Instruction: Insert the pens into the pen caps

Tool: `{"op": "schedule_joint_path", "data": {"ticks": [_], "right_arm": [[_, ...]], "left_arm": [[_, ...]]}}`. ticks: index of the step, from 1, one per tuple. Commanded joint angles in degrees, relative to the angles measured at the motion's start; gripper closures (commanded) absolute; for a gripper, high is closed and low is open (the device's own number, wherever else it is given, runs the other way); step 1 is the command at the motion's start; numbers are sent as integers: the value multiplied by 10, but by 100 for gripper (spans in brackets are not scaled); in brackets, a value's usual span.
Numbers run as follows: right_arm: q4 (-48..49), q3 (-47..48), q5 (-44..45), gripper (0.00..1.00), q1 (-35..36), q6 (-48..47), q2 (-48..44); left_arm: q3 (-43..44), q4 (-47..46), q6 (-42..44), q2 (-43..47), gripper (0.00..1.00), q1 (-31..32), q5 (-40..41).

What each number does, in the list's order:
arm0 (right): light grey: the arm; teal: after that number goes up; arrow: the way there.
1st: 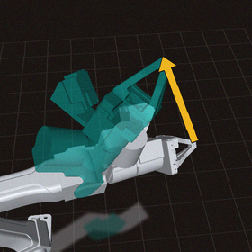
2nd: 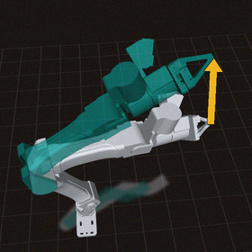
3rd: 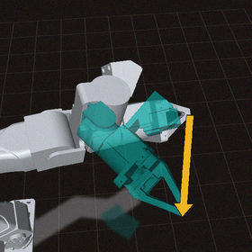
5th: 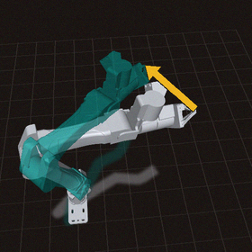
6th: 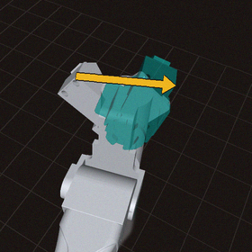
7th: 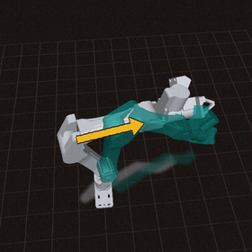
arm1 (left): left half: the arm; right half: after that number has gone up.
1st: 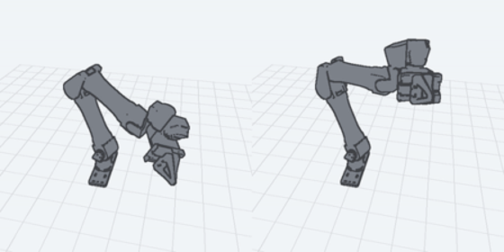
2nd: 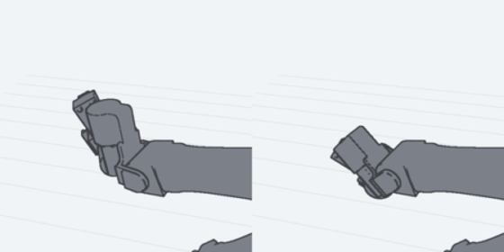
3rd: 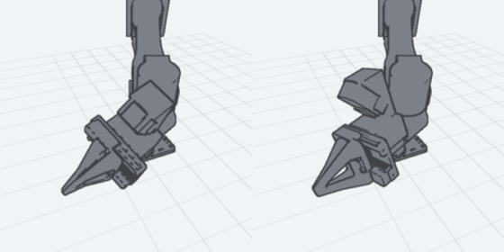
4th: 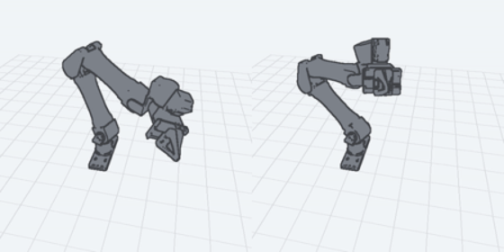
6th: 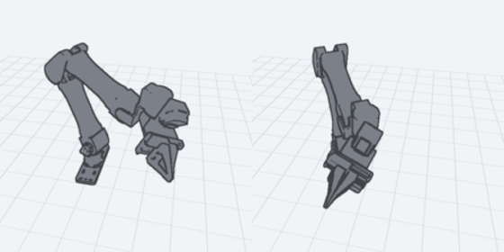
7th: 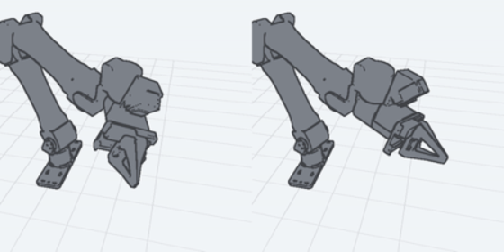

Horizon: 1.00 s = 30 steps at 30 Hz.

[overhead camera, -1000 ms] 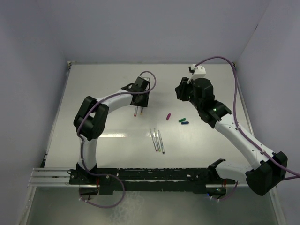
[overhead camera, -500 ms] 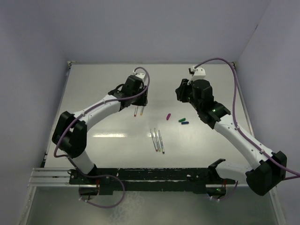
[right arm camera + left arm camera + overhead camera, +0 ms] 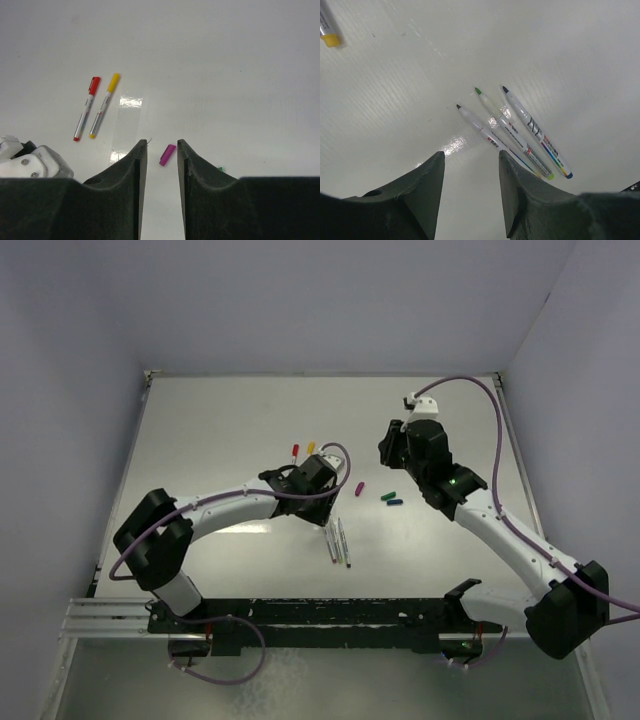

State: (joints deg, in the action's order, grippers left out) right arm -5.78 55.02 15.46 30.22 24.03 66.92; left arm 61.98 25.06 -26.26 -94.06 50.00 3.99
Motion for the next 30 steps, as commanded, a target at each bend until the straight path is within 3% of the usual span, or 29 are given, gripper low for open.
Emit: {"op": "schedule_joint_path", "data": {"ticks": [1, 30], "right_arm": [[22, 2, 18, 67, -4, 10, -20], [21, 7, 20, 68, -9, 16, -11]], "left_arm": [[-4, 12, -20, 27, 50, 6, 14], [3, -26, -7, -57, 51, 12, -39]]}}
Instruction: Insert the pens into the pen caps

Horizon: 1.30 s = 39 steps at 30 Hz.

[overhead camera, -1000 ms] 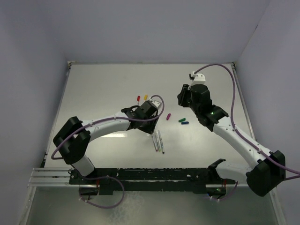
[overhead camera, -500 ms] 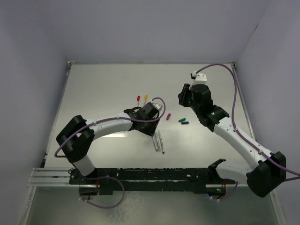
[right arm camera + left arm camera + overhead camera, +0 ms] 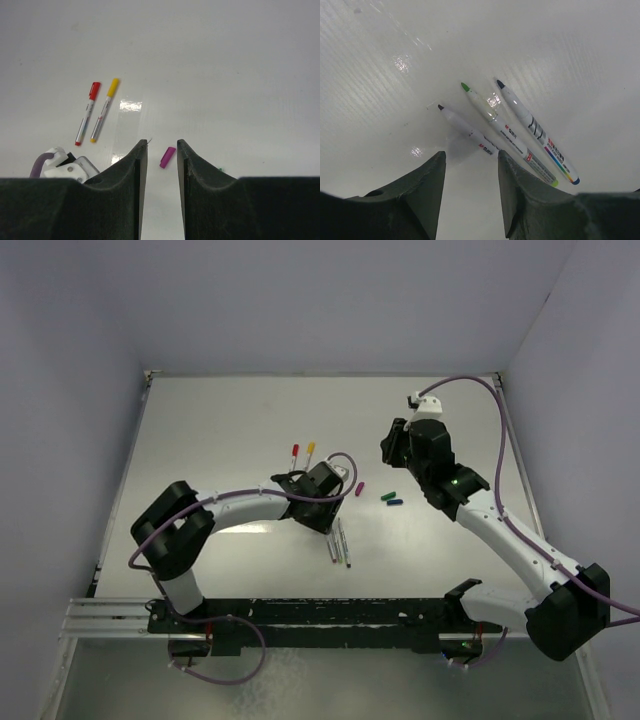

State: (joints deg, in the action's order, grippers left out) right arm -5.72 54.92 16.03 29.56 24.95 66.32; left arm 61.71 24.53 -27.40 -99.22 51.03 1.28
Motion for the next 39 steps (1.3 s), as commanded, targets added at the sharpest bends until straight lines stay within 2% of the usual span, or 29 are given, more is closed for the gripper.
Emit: {"op": "schedule_joint_path", "data": {"ticks": [1, 16, 24, 27, 30, 33, 35, 39], "right_arm": [[20, 8, 15, 68, -2, 8, -5], [21, 21, 8, 69, -3, 4, 3], [23, 23, 4, 69, -3, 4, 5], [24, 22, 4, 69, -3, 5, 7], [24, 20, 2, 69, -3, 8, 8], [24, 17, 2, 70, -3, 8, 9], [24, 18, 1, 70, -3, 9, 10], [26, 16, 1, 70, -3, 9, 9]], "left_arm": [[5, -21, 4, -7, 51, 1, -12], [17, -11, 22, -32, 54, 2, -20], [14, 3, 29, -28, 64, 2, -14], [9, 8, 34, -26, 76, 2, -8], [8, 16, 36, -25, 78, 2, 0], [3, 19, 40, -19, 84, 2, 4], [1, 22, 39, -17, 84, 2, 10], [-4, 29, 34, -8, 72, 2, 16]]}}
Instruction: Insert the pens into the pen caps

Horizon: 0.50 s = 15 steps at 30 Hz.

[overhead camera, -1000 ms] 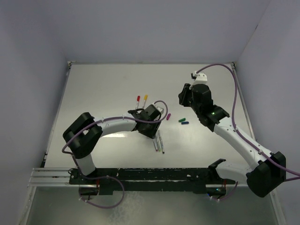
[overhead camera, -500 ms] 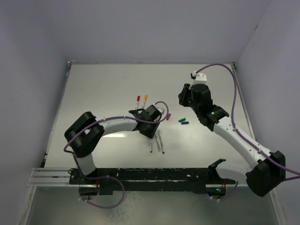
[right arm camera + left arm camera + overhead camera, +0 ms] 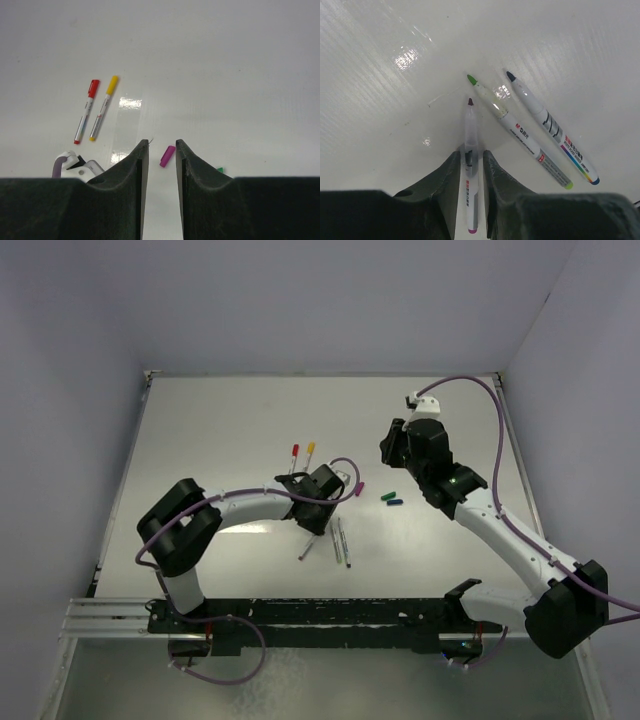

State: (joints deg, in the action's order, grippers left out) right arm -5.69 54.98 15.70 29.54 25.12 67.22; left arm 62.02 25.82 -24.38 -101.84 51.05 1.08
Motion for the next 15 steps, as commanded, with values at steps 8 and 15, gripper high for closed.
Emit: {"op": "schedule_joint_path", "data": {"ticks": [8, 15], "right_arm": [[29, 8, -3, 70, -3, 11, 0], [30, 6, -4, 70, -3, 12, -1]], "left_arm": [[-22, 33, -4, 38, 67, 2, 22], [-43, 36, -11, 52, 72, 1, 9]]}}
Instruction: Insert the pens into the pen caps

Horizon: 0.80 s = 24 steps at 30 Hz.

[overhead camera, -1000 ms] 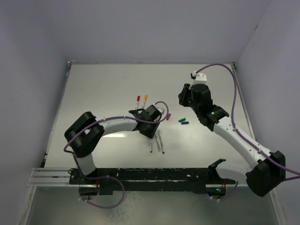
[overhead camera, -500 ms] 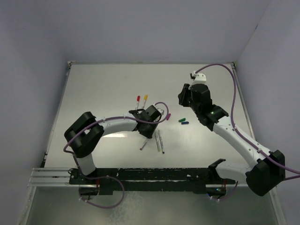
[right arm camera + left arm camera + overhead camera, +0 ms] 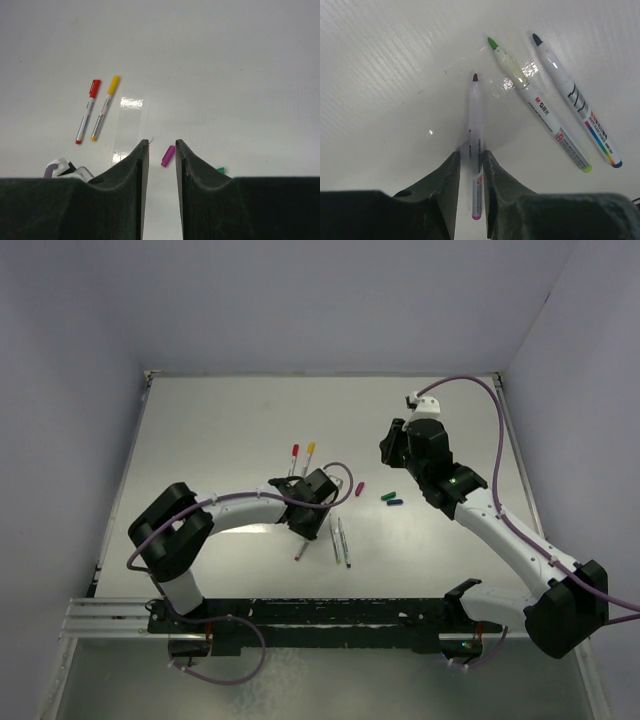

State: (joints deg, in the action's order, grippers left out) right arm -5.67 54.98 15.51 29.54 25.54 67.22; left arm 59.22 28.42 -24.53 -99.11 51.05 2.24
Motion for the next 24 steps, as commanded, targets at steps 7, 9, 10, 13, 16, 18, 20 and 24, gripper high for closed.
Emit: {"op": "schedule_joint_path", "data": {"ticks": [7, 9, 10, 13, 16, 18, 20, 24], "right_arm": [[29, 5, -4, 70, -3, 8, -1], [29, 5, -3, 70, -4, 8, -1], [27, 5, -3, 70, -4, 7, -2], [26, 2, -3, 70, -4, 7, -1], [18, 5, 0, 70, -4, 8, 6], [2, 16, 1, 73, -5, 11, 19], [-30, 40, 3, 82, -8, 19, 42], [-100, 86, -16, 100, -14, 30, 108]], "left_arm": [[-24, 4, -18, 21, 82, 1, -13], [-25, 3, -20, 19, 88, 2, -15], [-25, 3, -20, 18, 94, 2, -15], [-24, 4, -18, 9, 100, 2, -12], [-22, 3, -16, 1, 100, 2, -11], [-22, 0, -15, 4, 100, 2, -8], [-21, -1, -14, 15, 100, 2, -2], [-17, -1, -16, 51, 100, 2, 20]]}}
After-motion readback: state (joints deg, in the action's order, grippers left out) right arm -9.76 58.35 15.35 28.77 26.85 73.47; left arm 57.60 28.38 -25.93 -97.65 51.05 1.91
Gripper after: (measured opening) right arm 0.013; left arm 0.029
